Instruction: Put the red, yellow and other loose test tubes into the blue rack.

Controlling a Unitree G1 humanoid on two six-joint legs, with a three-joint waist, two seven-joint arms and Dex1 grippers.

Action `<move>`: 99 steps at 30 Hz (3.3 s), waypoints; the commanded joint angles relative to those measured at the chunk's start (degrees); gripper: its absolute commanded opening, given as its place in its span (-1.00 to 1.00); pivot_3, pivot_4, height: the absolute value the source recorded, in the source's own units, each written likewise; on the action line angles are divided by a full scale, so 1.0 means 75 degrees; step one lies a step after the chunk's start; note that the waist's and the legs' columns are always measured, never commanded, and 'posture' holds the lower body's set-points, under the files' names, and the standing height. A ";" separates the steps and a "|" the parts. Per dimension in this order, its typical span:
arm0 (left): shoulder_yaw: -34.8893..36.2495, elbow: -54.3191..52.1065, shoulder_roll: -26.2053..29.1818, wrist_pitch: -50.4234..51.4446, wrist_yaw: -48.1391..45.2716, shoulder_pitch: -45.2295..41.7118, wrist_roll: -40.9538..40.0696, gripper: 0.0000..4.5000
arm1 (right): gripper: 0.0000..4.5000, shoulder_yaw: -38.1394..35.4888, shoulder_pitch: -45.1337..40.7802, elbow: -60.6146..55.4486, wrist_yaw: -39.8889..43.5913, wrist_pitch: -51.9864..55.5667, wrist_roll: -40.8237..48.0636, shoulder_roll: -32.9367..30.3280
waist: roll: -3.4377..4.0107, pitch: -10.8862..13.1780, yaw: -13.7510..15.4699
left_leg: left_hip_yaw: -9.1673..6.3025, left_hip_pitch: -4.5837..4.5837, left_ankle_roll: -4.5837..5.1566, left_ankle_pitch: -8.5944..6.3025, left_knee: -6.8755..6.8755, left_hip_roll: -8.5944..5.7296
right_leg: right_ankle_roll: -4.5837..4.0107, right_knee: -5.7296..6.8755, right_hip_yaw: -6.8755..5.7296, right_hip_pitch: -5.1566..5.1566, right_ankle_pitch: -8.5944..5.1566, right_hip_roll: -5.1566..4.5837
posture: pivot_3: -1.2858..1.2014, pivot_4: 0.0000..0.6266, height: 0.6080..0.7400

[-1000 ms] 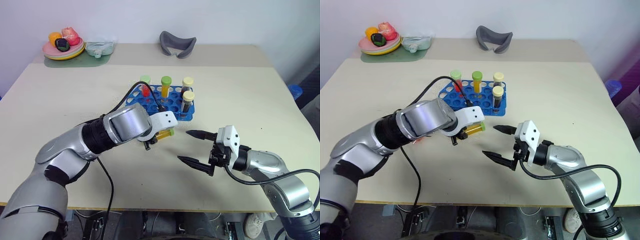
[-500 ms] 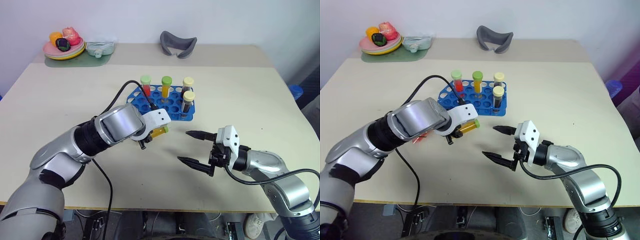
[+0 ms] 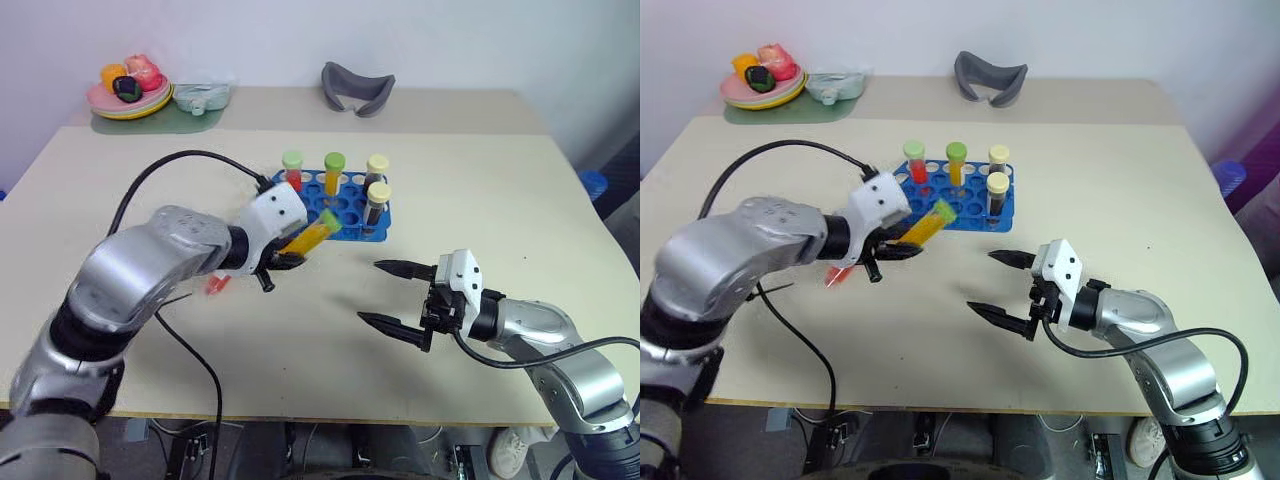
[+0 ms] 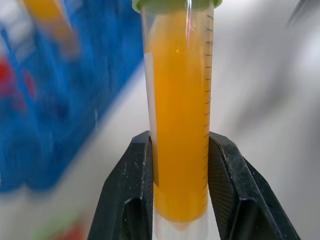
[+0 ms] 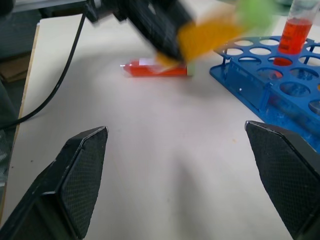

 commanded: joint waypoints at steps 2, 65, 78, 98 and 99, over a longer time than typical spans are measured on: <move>0.0863 -0.0519 -0.0578 -0.2232 0.0834 0.1340 0.0777 -0.60 | 1.00 -0.0190 -0.0250 -0.0159 -0.0086 -0.0001 0.0114 0.0018 | 0.0003 -0.0002 -0.0012 | 0.0002 0.0006 0.0001 -0.0001 -0.0004 0.0000 | 0.0000 0.0003 0.0004 0.0001 0.0000 0.0001 | 0.03 -0.52 0.92; -0.0353 0.8446 -0.5306 -1.2446 0.3928 0.0698 0.4742 -0.60 | 1.00 -0.0344 -0.0698 -0.0086 -0.1108 0.0165 0.0078 0.0526 | -0.0006 -0.0011 -0.0003 | 0.0015 0.0010 0.0014 -0.0008 -0.0004 -0.0005 | 0.0004 0.0000 -0.0012 0.0004 0.0002 -0.0003 | 0.03 -0.52 0.92; -0.0323 0.8500 -0.5526 -1.2453 0.3562 0.0741 0.4499 -0.60 | 1.00 -0.0349 -0.0664 -0.0067 -0.1096 0.0149 0.0055 0.0525 | -0.0006 -0.0011 -0.0006 | 0.0015 0.0010 0.0014 -0.0008 -0.0004 -0.0005 | 0.0004 0.0000 -0.0012 0.0004 0.0002 -0.0002 | 0.03 -0.52 0.92; -0.0299 0.8711 -0.5485 -1.2506 0.3758 0.0690 0.4675 -0.60 | 1.00 -0.0340 -0.0673 -0.0072 -0.1072 0.0154 0.0067 0.0536 | -0.0006 -0.0011 -0.0007 | 0.0015 0.0010 0.0014 -0.0008 -0.0004 -0.0004 | 0.0004 0.0000 -0.0012 0.0004 0.0002 -0.0002 | 0.03 -0.52 0.92; -0.0278 0.8703 -0.5494 -1.2480 0.3752 0.0696 0.4641 -0.60 | 1.00 -0.0339 -0.0675 -0.0074 -0.1075 0.0156 0.0068 0.0536 | -0.0006 -0.0011 -0.0007 | 0.0015 0.0010 0.0014 -0.0008 -0.0004 -0.0004 | 0.0004 0.0000 -0.0012 0.0004 0.0002 -0.0002 | 0.03 -0.52 0.92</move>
